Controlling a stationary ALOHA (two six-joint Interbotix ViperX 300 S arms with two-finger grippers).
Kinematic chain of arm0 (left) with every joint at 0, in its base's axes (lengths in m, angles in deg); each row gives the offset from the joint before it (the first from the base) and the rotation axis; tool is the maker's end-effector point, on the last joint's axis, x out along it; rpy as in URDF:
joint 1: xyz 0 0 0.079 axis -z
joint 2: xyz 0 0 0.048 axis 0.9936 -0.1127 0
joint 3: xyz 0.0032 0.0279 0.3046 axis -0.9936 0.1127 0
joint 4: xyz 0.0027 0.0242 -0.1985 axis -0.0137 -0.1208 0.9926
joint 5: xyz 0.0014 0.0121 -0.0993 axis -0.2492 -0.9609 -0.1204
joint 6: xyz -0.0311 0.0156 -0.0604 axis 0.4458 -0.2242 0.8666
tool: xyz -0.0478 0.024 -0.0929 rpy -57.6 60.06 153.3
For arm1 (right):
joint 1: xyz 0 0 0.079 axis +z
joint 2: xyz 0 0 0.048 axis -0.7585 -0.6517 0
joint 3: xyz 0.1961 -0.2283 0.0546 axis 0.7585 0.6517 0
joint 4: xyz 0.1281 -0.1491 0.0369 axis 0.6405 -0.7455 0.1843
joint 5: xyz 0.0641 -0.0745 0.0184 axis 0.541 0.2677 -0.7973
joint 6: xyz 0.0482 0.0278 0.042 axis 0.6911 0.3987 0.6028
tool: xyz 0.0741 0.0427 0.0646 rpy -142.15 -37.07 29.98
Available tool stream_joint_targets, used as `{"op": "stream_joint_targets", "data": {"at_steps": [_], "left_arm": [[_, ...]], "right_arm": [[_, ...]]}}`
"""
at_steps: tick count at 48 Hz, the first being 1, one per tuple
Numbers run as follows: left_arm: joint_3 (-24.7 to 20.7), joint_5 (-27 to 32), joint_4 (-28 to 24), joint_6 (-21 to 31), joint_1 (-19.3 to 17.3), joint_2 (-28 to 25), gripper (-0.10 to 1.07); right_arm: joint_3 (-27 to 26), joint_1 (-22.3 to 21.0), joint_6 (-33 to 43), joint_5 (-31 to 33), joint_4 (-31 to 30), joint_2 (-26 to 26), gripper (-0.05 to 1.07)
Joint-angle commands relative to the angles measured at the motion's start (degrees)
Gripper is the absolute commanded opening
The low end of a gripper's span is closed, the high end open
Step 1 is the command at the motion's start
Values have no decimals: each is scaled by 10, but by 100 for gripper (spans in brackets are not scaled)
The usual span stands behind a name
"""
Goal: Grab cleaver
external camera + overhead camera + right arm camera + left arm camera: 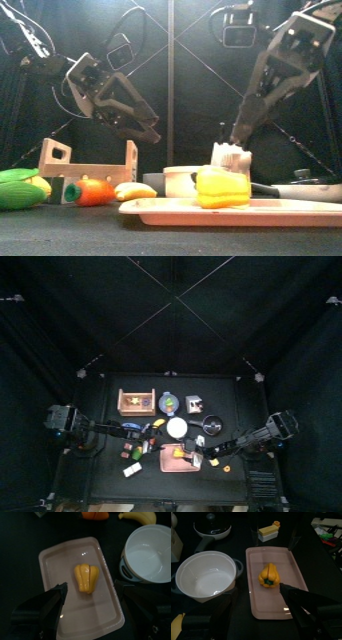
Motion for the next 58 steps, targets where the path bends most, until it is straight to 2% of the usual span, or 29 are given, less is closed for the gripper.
{"op": "stream_joint_targets", "data": {"at_steps": [1, 11, 21, 26, 32, 40, 49, 58], "left_arm": [[-7, -6, 2, -1, -2, 18, 100], [-2, -6, 2, -2, -15, 44, 100], [-1, -6, 4, -2, -55, 64, 100], [-3, -2, 7, 1, -80, 75, 100], [-4, 14, 23, -1, -104, 92, 100], [-1, 41, 37, 0, -134, 126, 100], [26, 40, 47, 2, -134, 134, 100], [34, 40, 62, 1, -134, 134, 100]], "right_arm": [[-1, -26, 5, -1, -1, 79, 103], [11, -92, 9, -4, 24, 188, 103], [13, -178, 8, -8, 113, 220, 103], [3, -221, 6, 4, 157, 215, 103], [-11, -249, 5, 22, 185, 206, 103], [-47, -253, 6, 65, 189, 175, 103], [-95, -252, 6, 140, 187, 121, 103], [-120, -251, 7, 162, 191, 81, 103]]}}
